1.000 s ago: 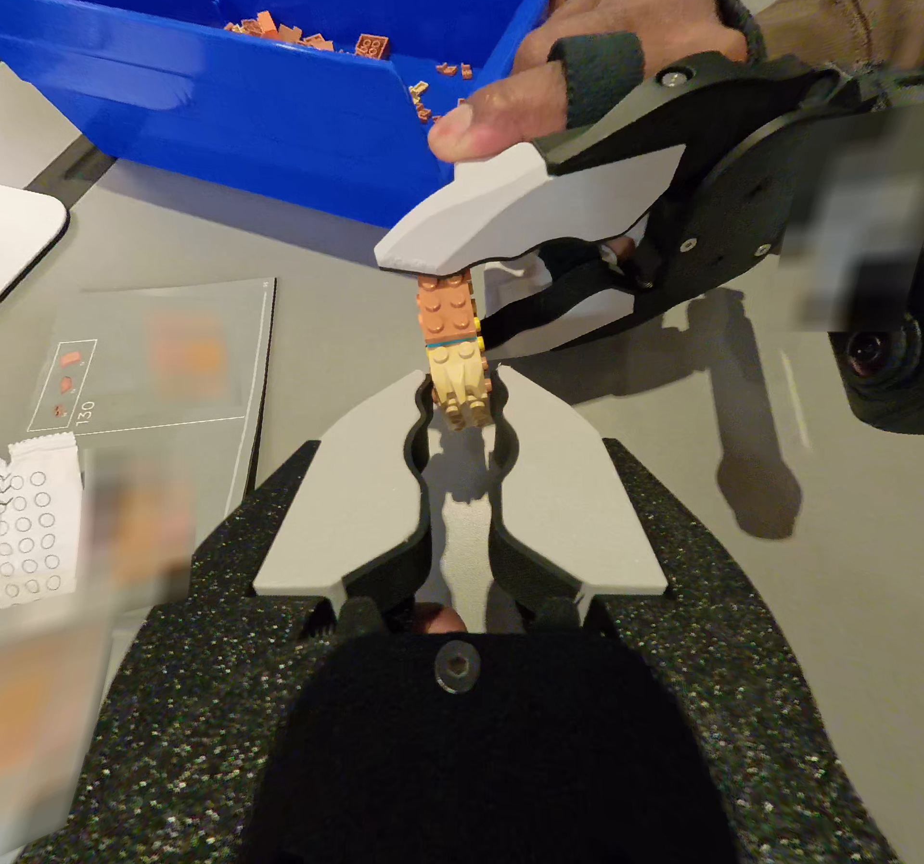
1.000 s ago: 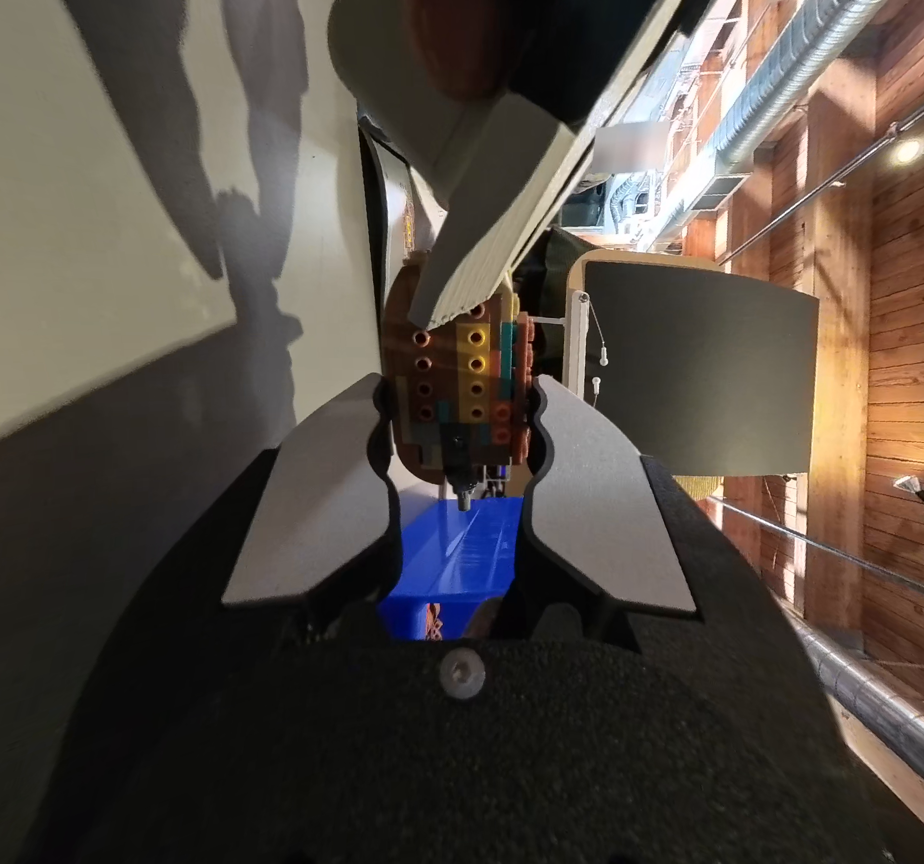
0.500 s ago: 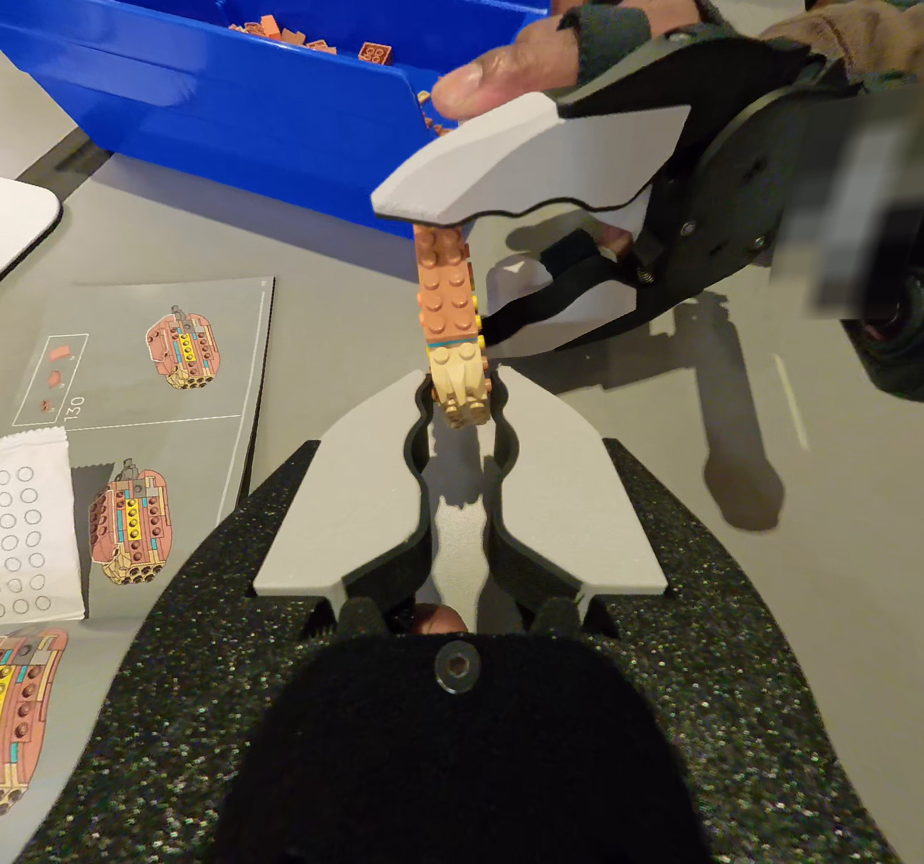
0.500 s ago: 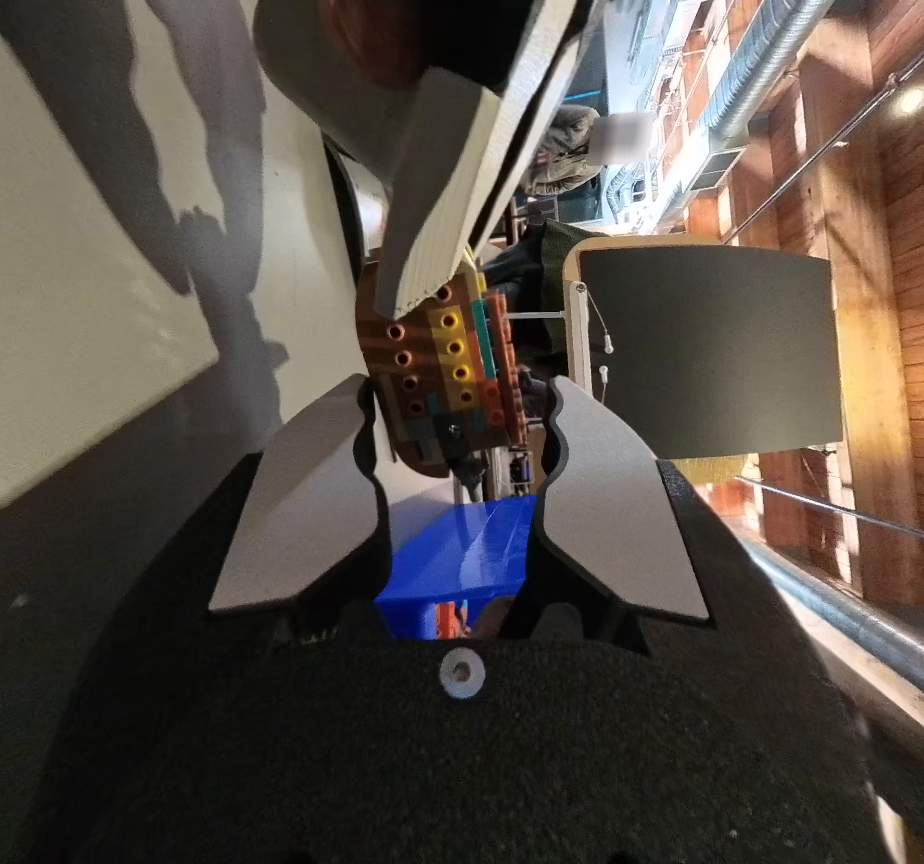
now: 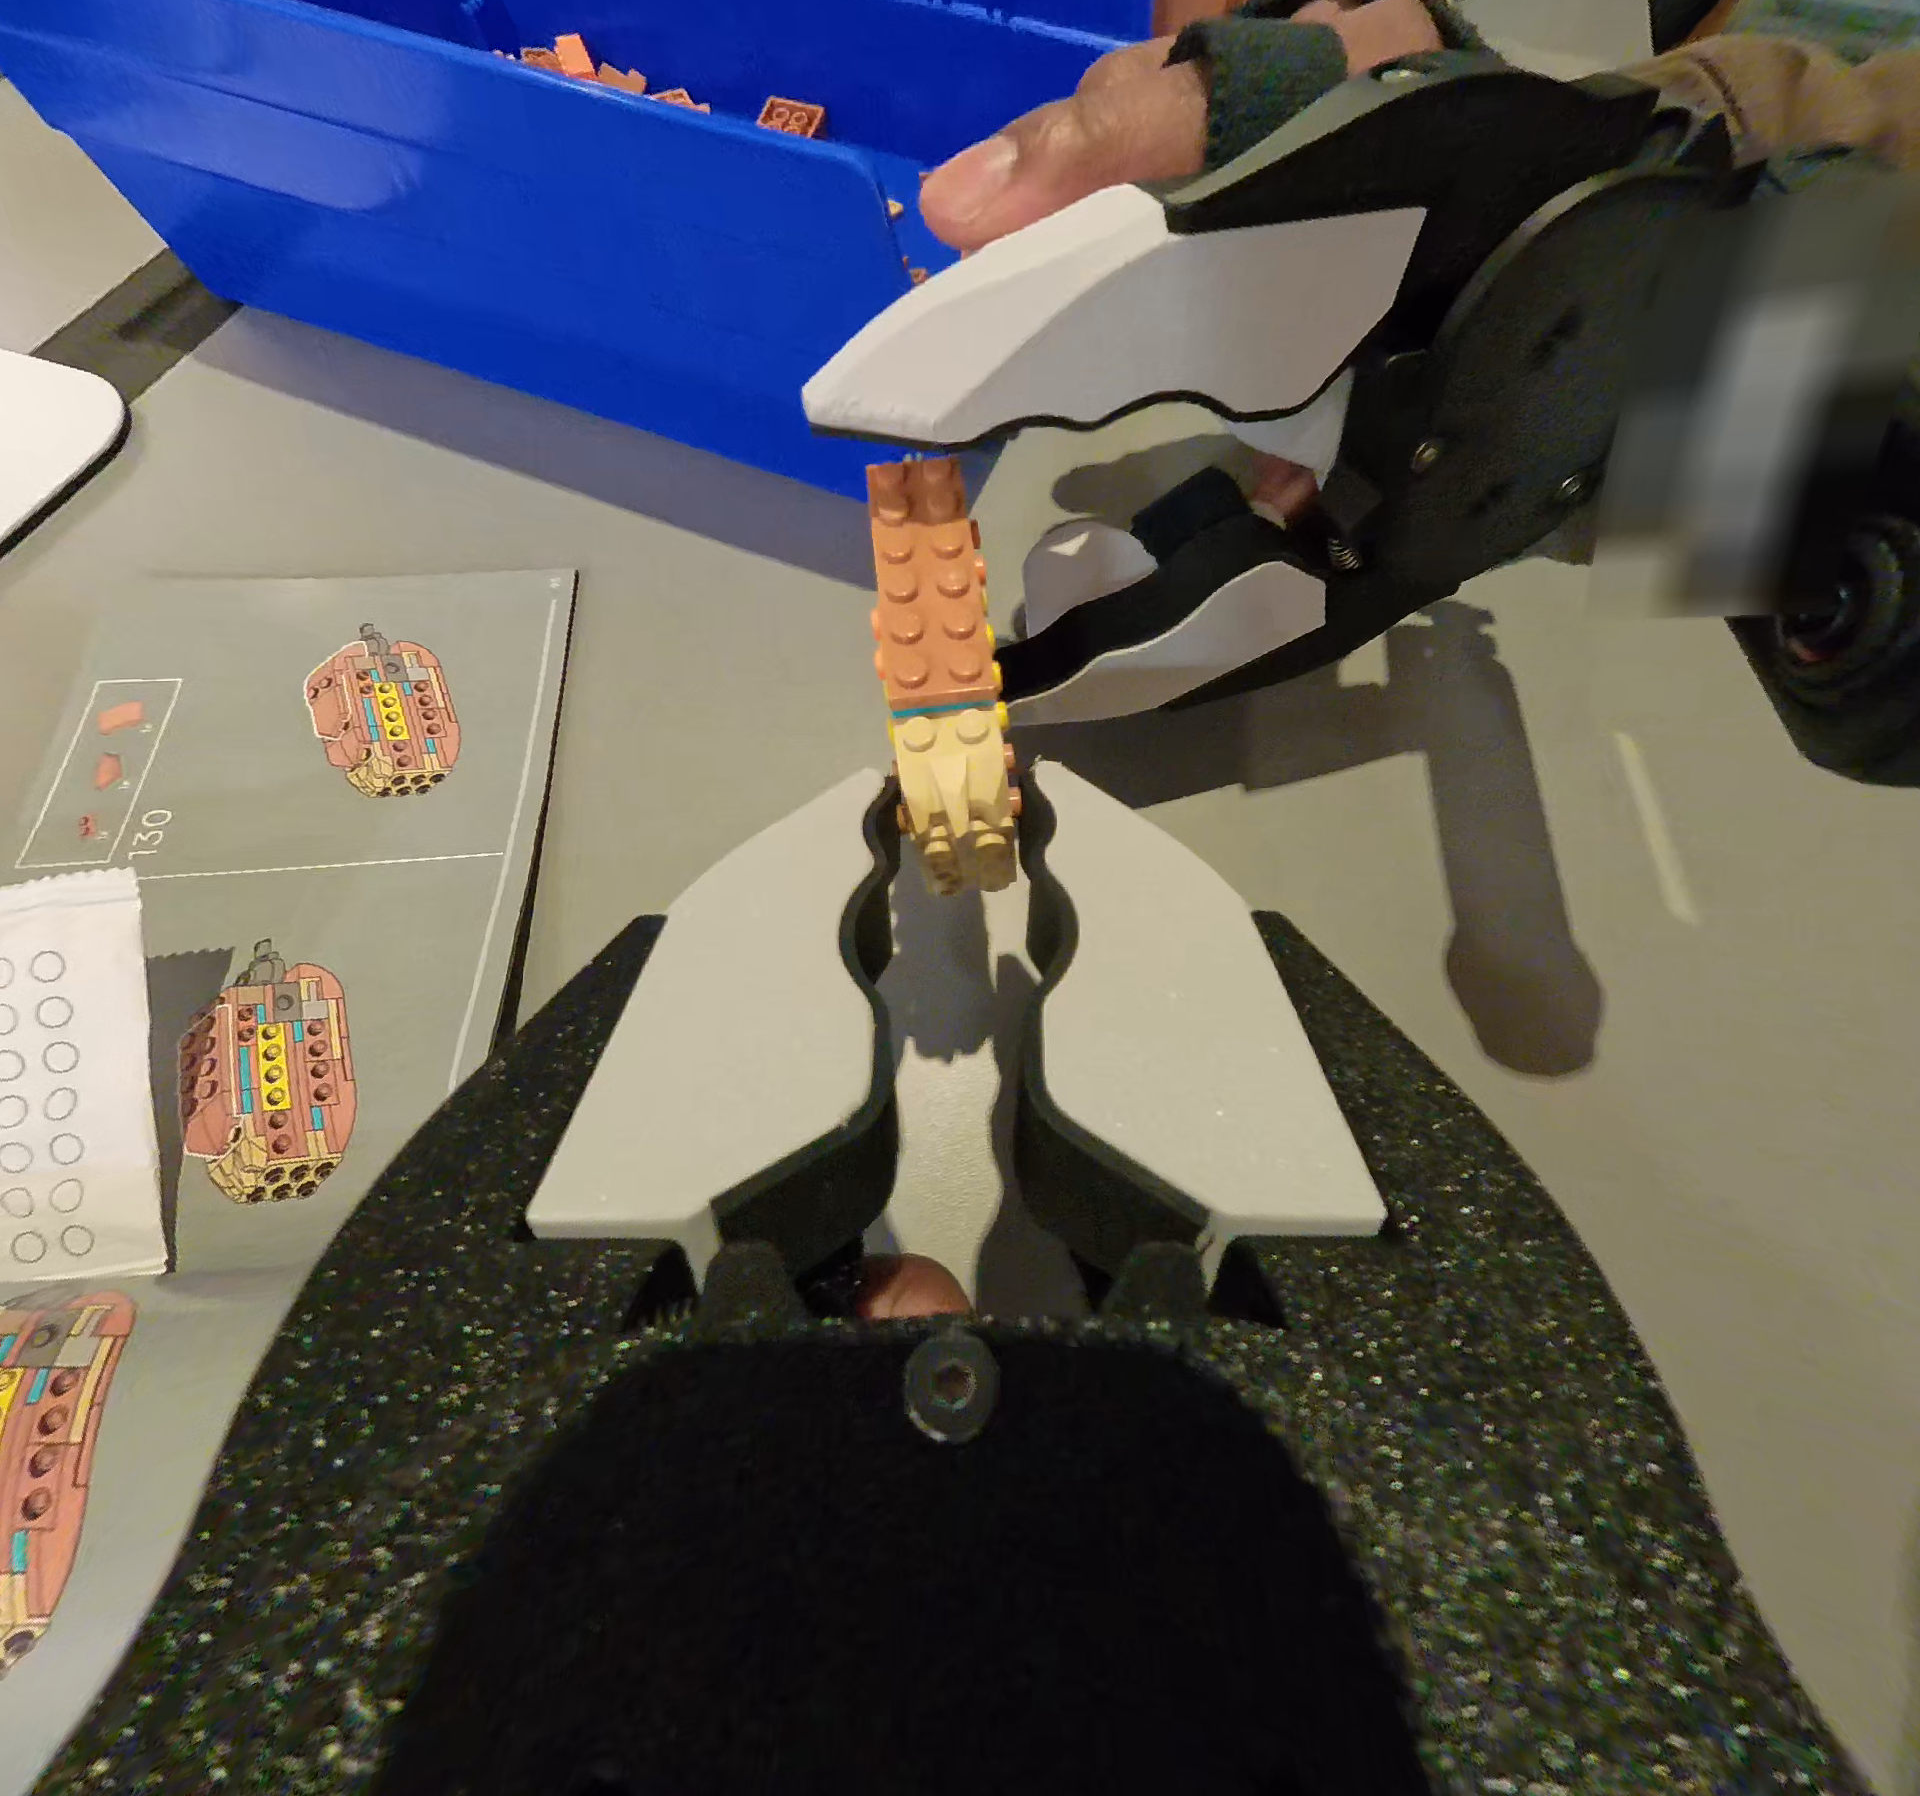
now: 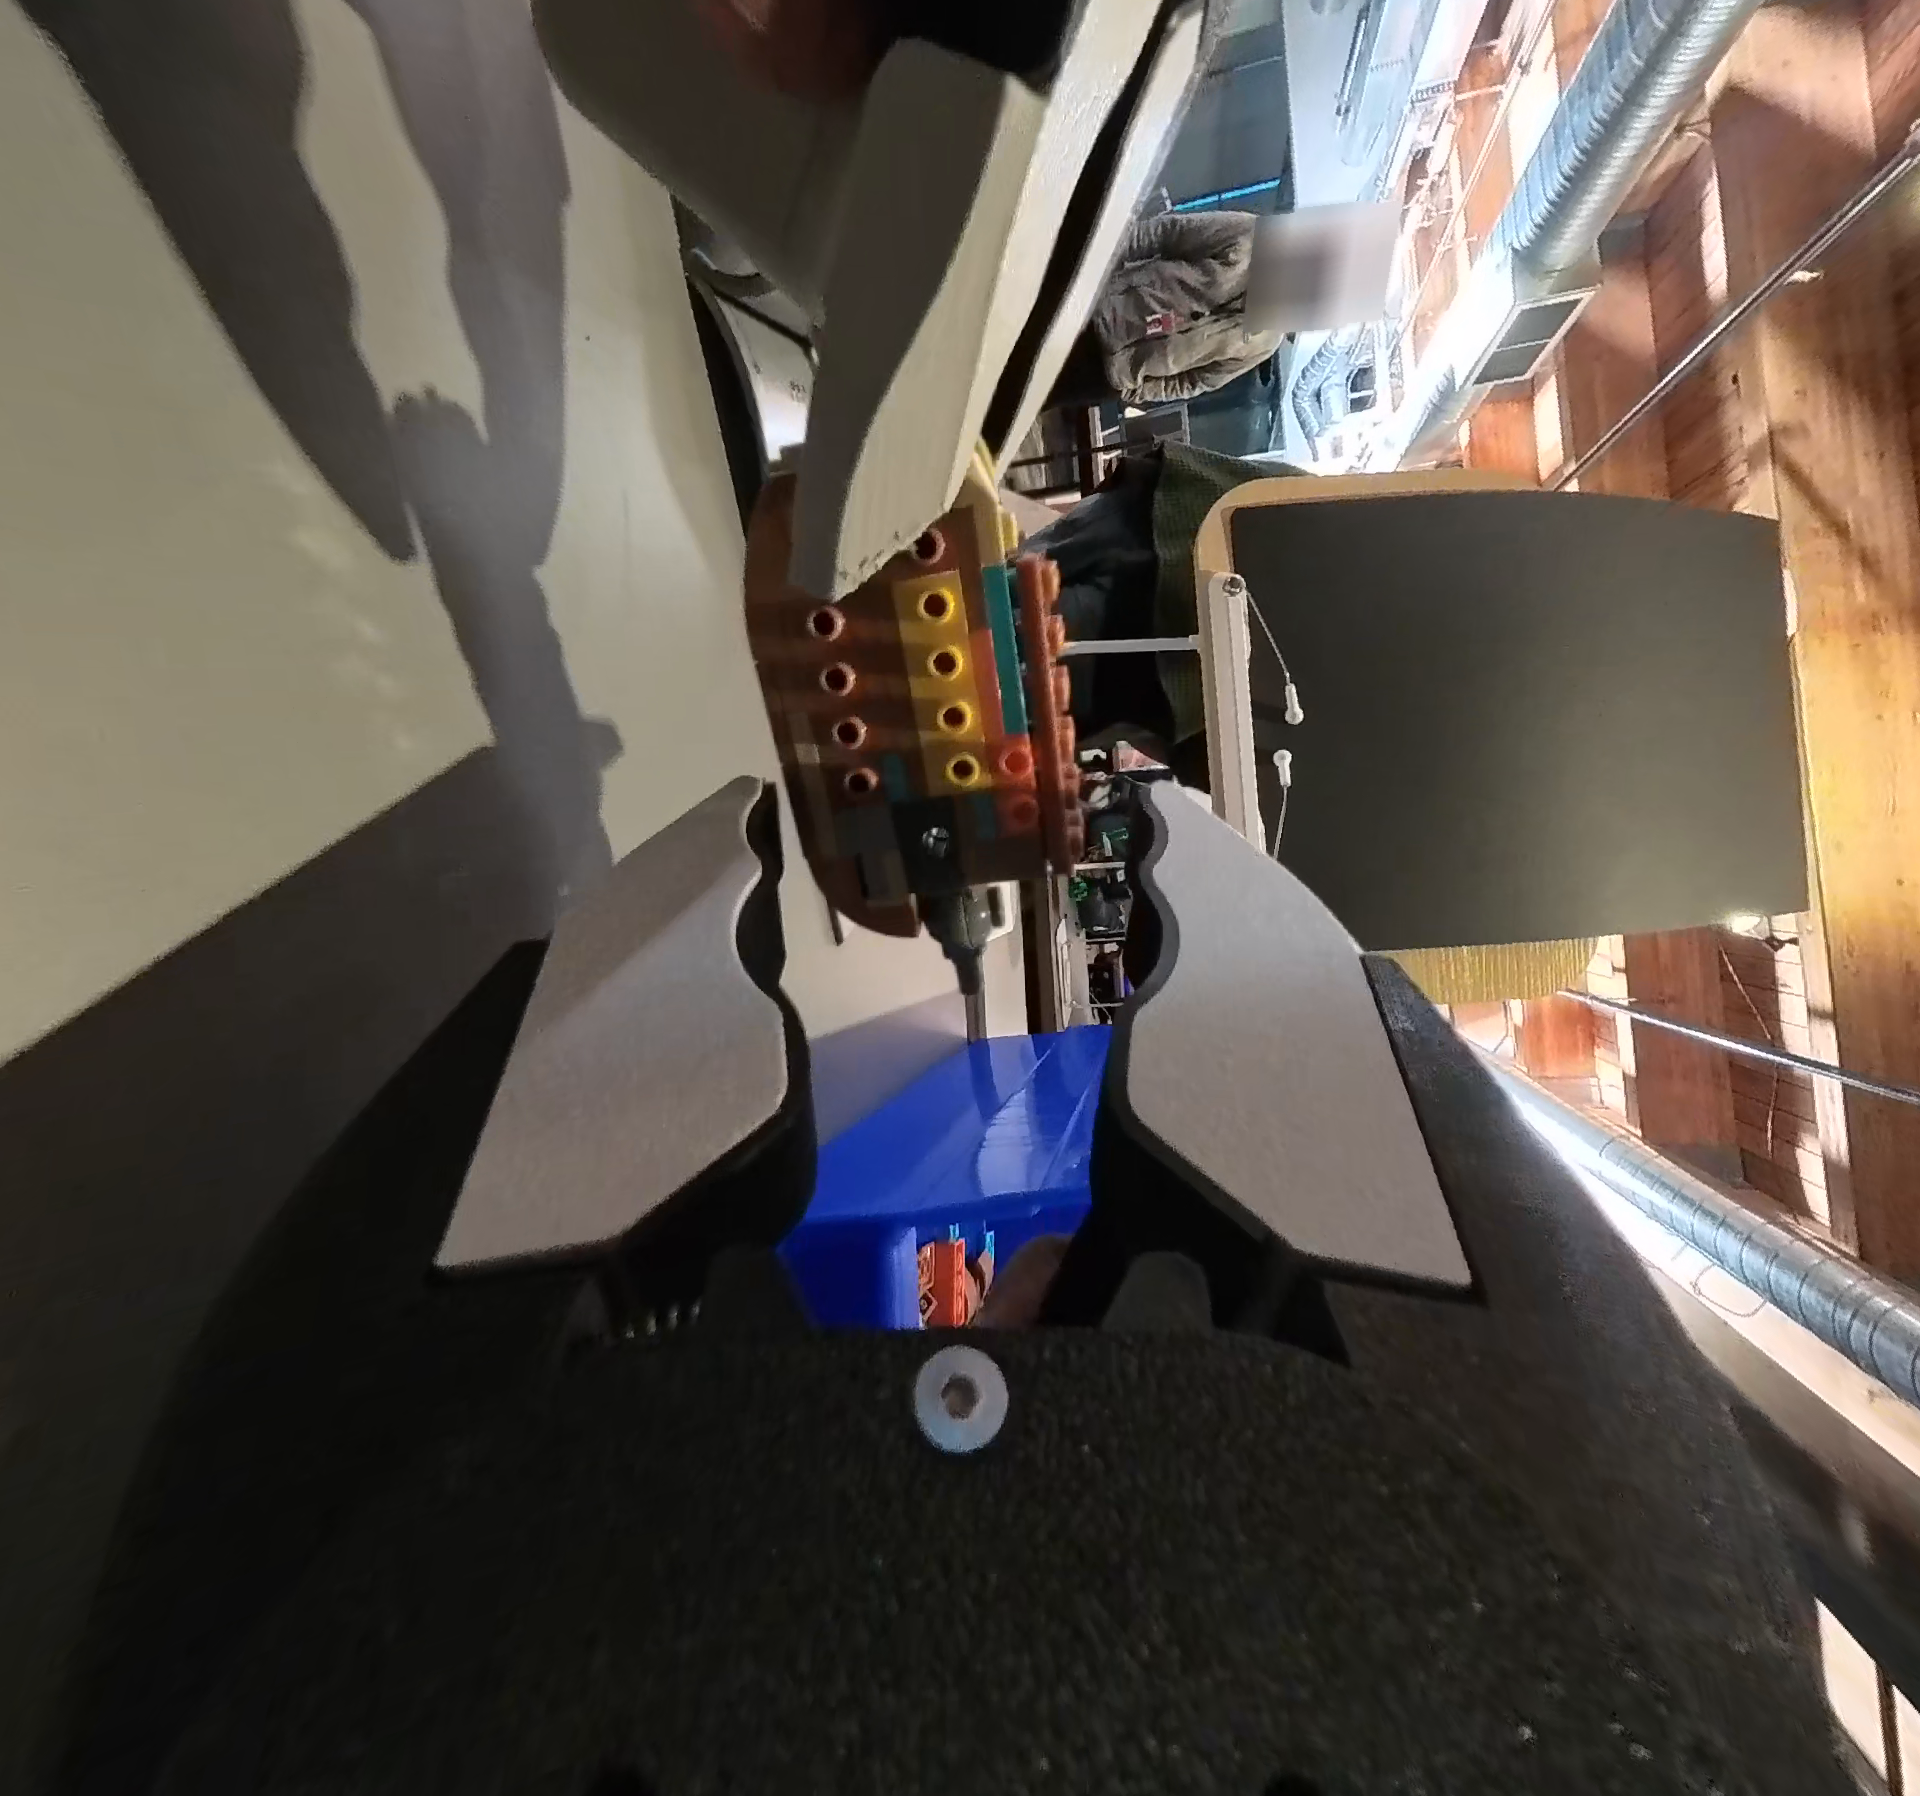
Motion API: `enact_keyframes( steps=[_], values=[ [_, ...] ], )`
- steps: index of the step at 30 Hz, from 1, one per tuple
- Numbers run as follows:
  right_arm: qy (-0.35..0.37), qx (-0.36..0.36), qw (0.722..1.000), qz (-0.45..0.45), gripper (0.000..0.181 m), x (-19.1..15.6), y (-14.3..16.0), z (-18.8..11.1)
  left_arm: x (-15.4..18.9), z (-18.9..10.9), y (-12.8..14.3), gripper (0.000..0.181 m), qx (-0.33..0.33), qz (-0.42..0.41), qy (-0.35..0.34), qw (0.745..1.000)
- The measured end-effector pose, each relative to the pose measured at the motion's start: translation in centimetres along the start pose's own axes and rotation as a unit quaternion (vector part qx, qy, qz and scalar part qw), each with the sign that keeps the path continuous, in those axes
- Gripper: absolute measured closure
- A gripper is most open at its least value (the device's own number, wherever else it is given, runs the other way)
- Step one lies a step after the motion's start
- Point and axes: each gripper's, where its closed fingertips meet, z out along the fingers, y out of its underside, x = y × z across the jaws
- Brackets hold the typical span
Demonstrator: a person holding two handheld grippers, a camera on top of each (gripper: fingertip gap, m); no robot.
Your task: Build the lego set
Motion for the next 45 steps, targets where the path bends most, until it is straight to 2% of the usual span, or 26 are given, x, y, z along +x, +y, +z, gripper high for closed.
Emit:
enact_keyframes(
  steps=[5, 10, 32, 39, 45],
  values=[
    [0.007, 0.001, 1.0, -0.005, 0.118, 0.17, 0.09, 0.01, 0.3, -0.15, -0.31, 0.159, 0.016, -0.017, 0.022, 0.999],
    [0.014, 0.009, 1.0, -0.017, 0.126, 0.23, -0.16, -0.13, 0.51, -0.28, -0.41, 0.159, 0.023, -0.023, 0.036, 0.999],
    [-0.006, -0.011, 0.999, -0.044, 0.13, -0.2, 0.08, -0.46, 0.86, 0.13, -0.06, 0.159, 0.007, 0.029, 0.025, 0.999],
    [-0.014, -0.013, 0.999, -0.042, 0.131, -0.26, 0.07, -0.62, 1.03, 0.14, -0.13, 0.159, 0.007, 0.031, 0.028, 0.999],
    [0.005, -0.026, 0.999, -0.041, 0.13, 0.32, 0.31, -0.53, 0.81, 0.12, -0.58, 0.159, 0.023, 0.014, 0.023, 0.999]
  ],
)
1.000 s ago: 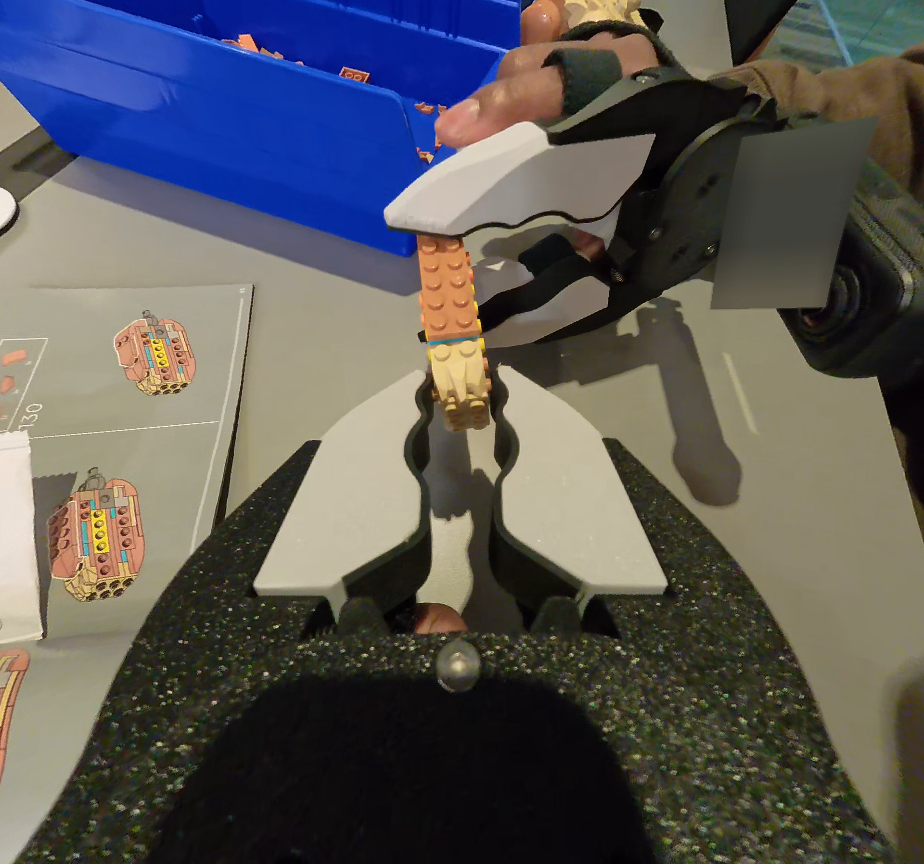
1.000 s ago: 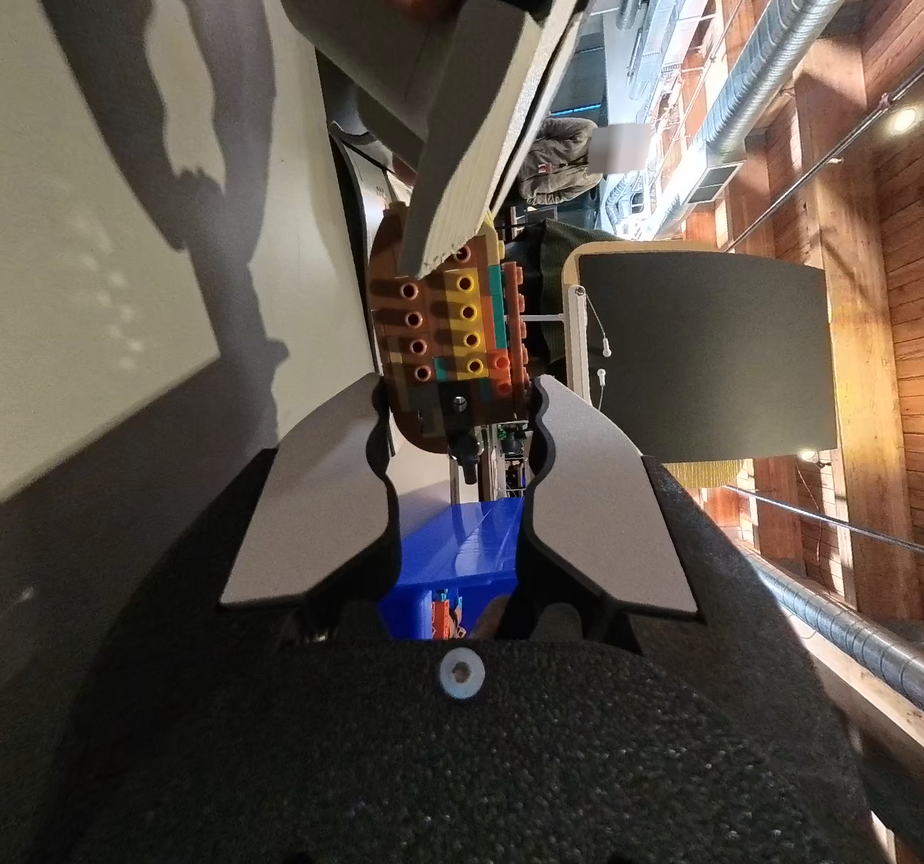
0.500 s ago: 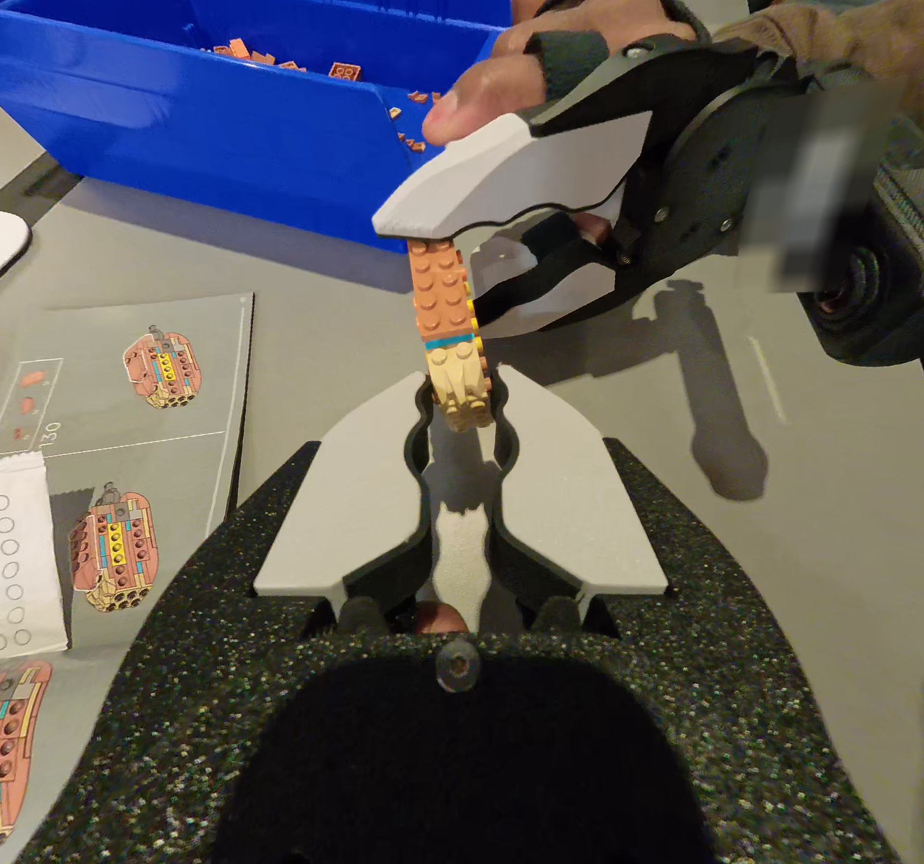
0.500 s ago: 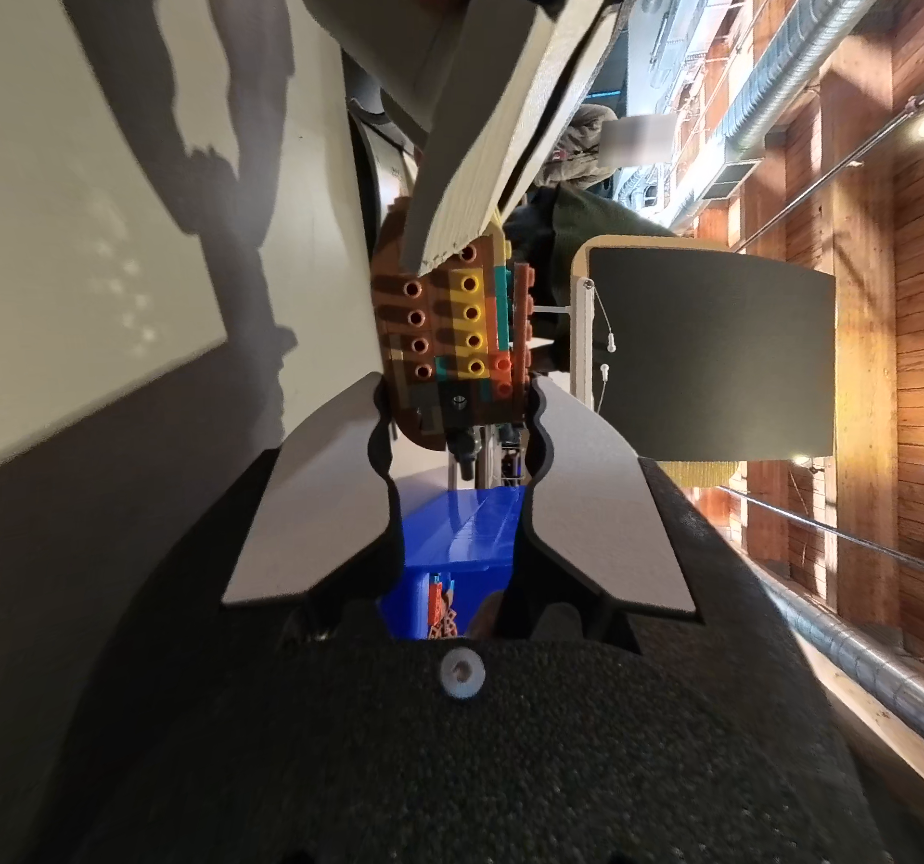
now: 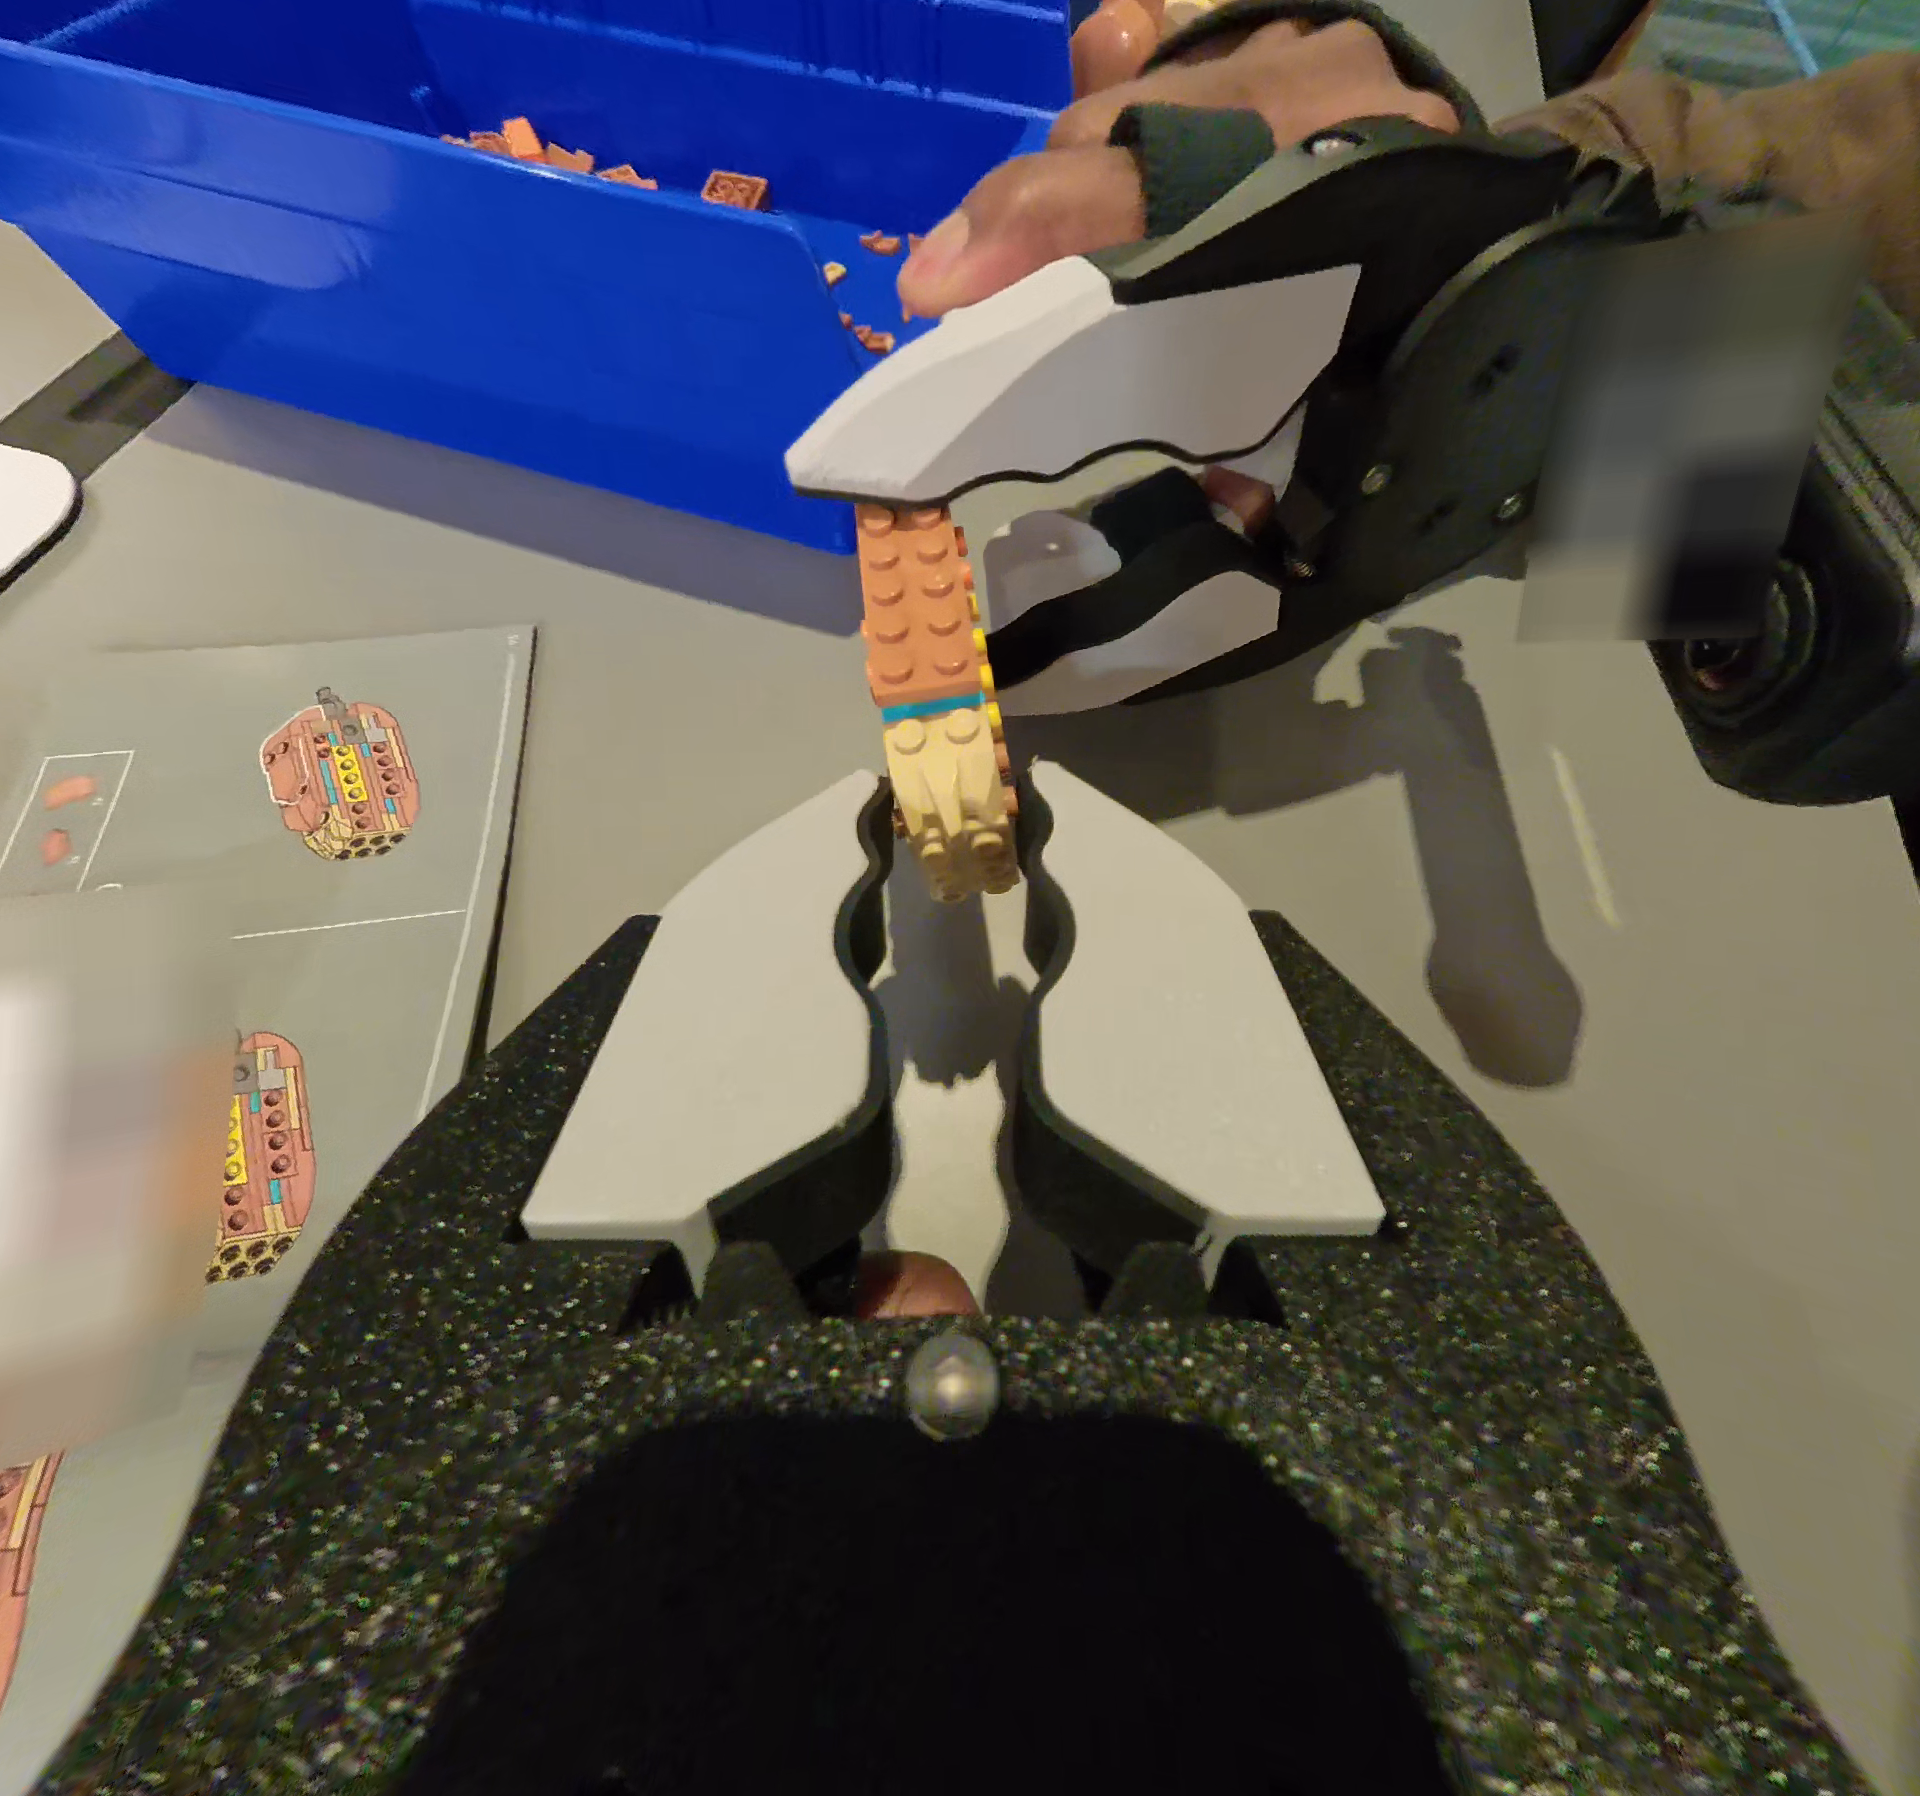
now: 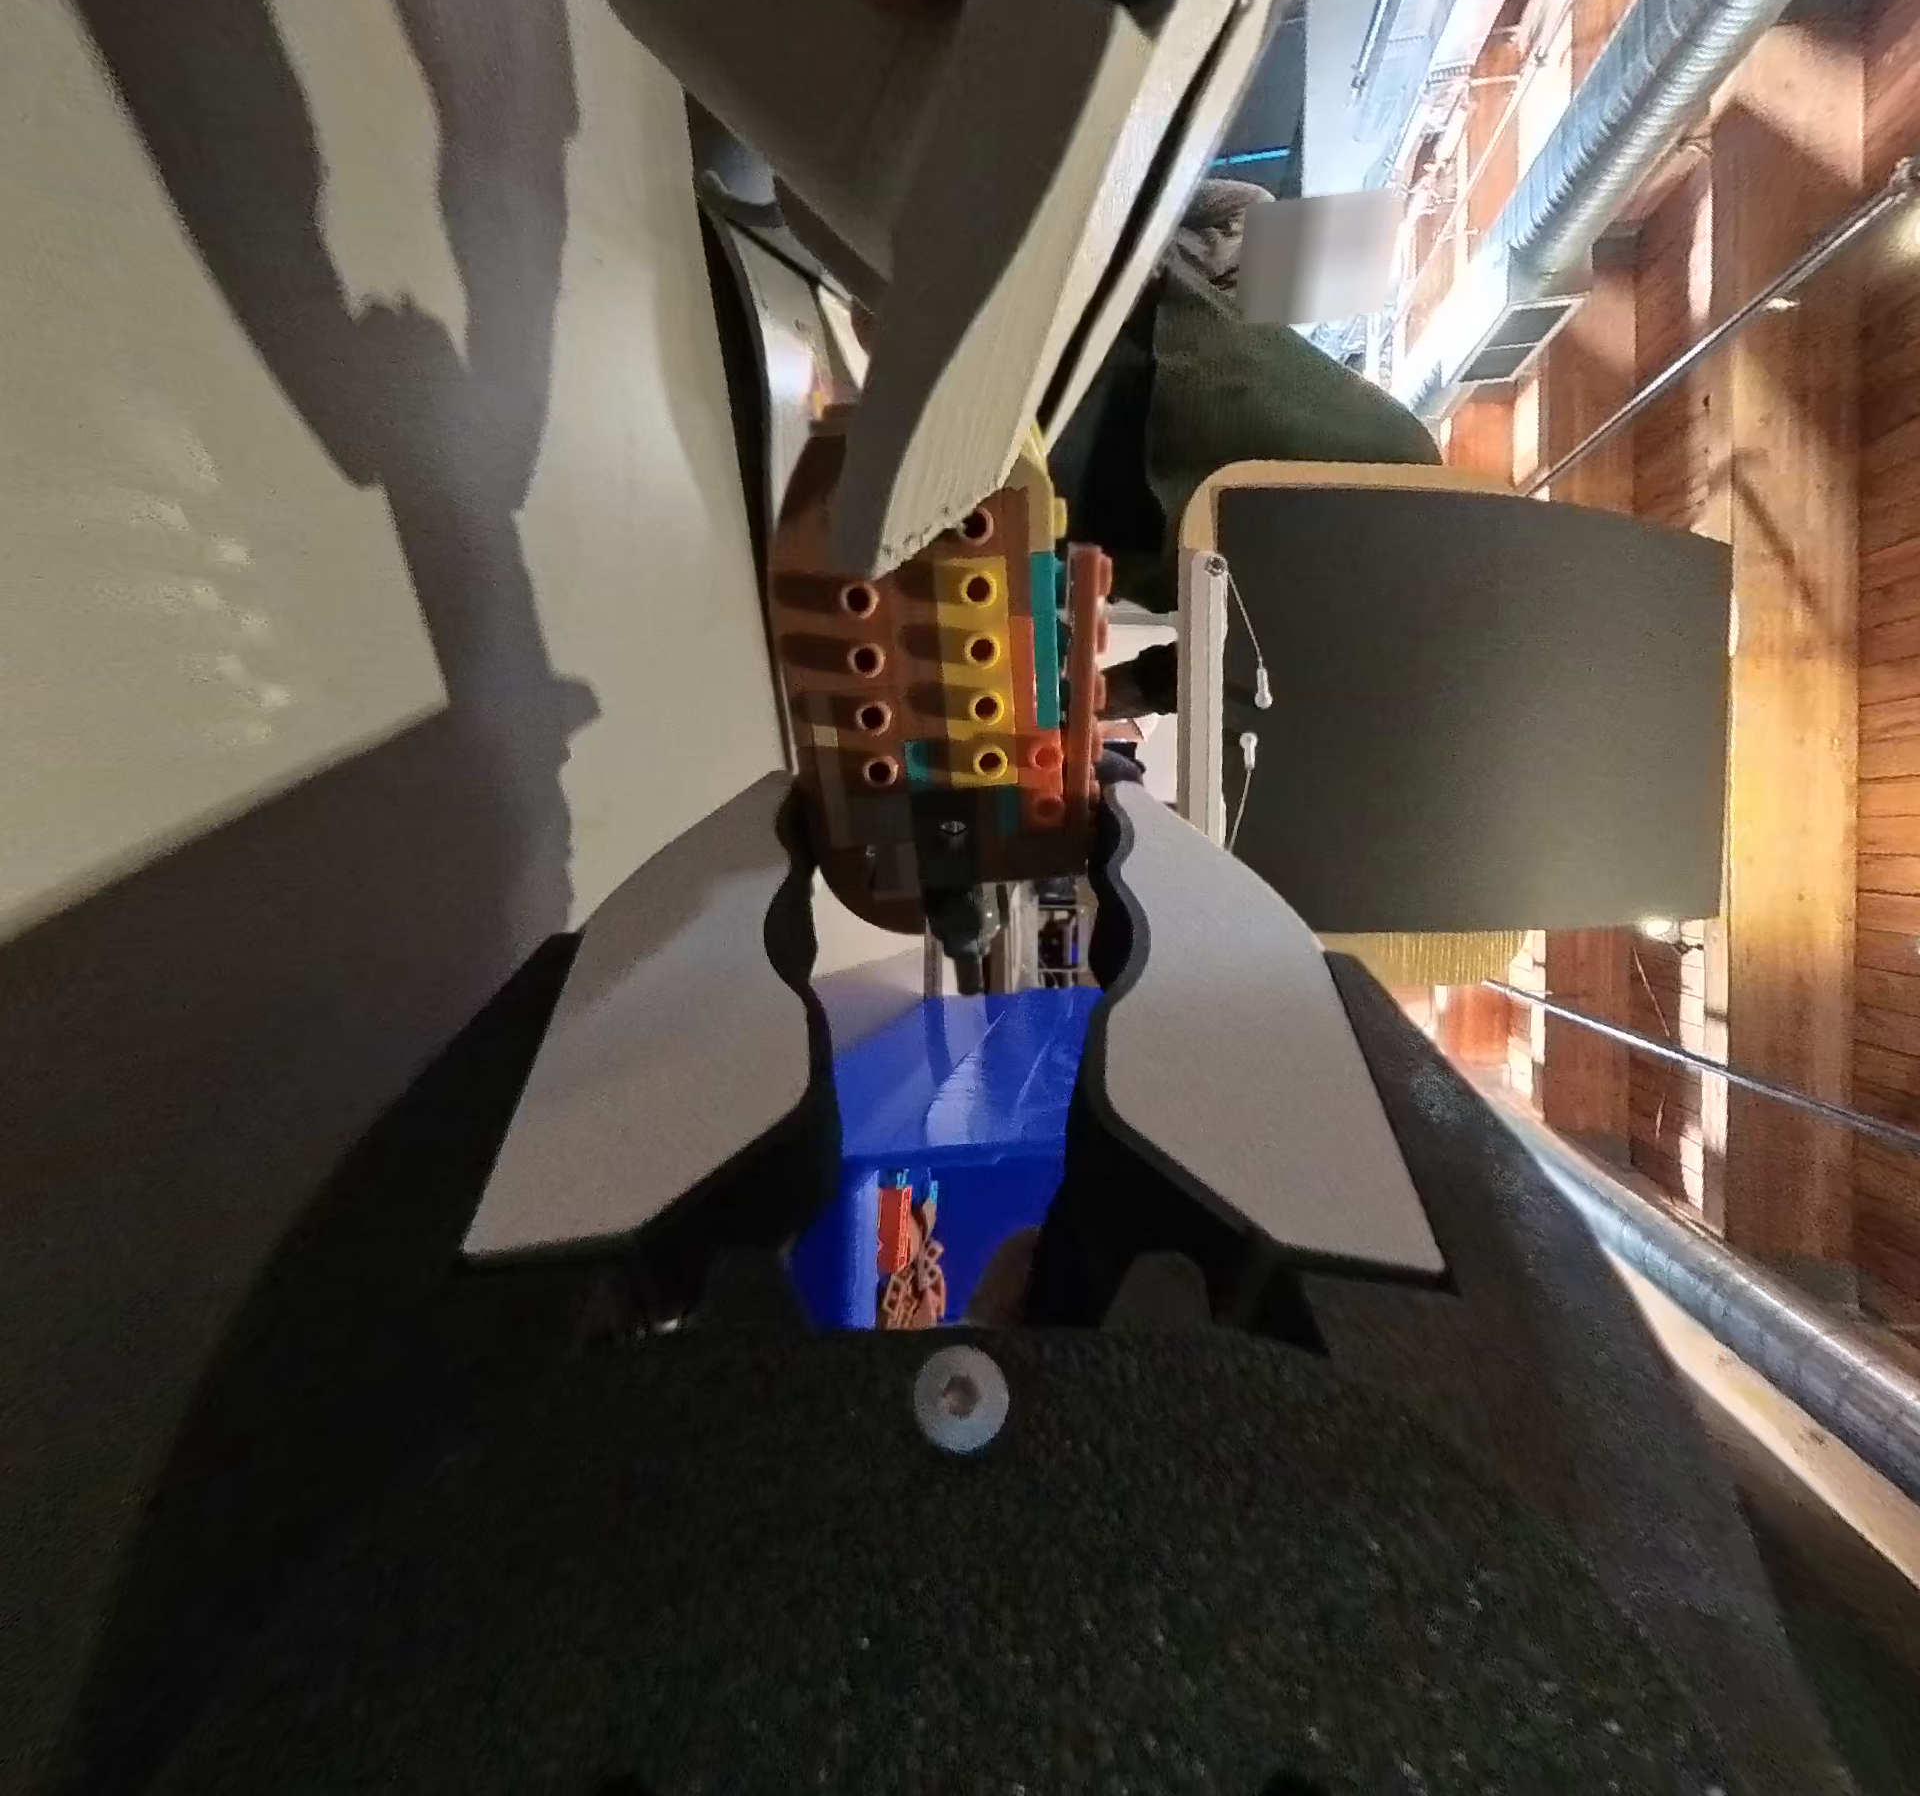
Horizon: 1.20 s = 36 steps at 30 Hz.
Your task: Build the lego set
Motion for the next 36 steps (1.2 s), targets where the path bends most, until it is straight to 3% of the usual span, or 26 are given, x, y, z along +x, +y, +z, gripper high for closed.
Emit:
enact_keyframes(
  steps=[7, 10, 15, 30, 36],
  values=[
    [0.007, -0.03, 0.999, 0.034, 0.13, 0.6, 0.8, 0.2, -1.1, 0.5, 0.2, 0.135, 0.003, -0.028, -0.034, 0.999],
    [0.005, -0.037, 0.998, 0.049, 0.13, 0.7, 0.7, 0.2, -0.9, 0.7, -1.0, 0.14, 0.047, -0.038, -0.035, 0.998],
    [0.005, -0.036, 0.998, 0.059, 0.131, 0.9, 0.2, 0.0, -0.9, 1.3, -1.2, 0.155, 0.065, -0.038, -0.048, 0.996],
    [0.02, -0.016, 0.996, 0.09, 0.128, 1.5, -0.1, 0.0, -0.6, 1.0, -1.9, 0.16, 0.106, -0.064, -0.02, 0.992],
    [0.034, -0.013, 0.993, 0.11, 0.111, 2.1, 0.3, 0.0, -1.2, 0.6, -2.0, 0.16, 0.12, -0.092, -0.015, 0.988]
  ],
)
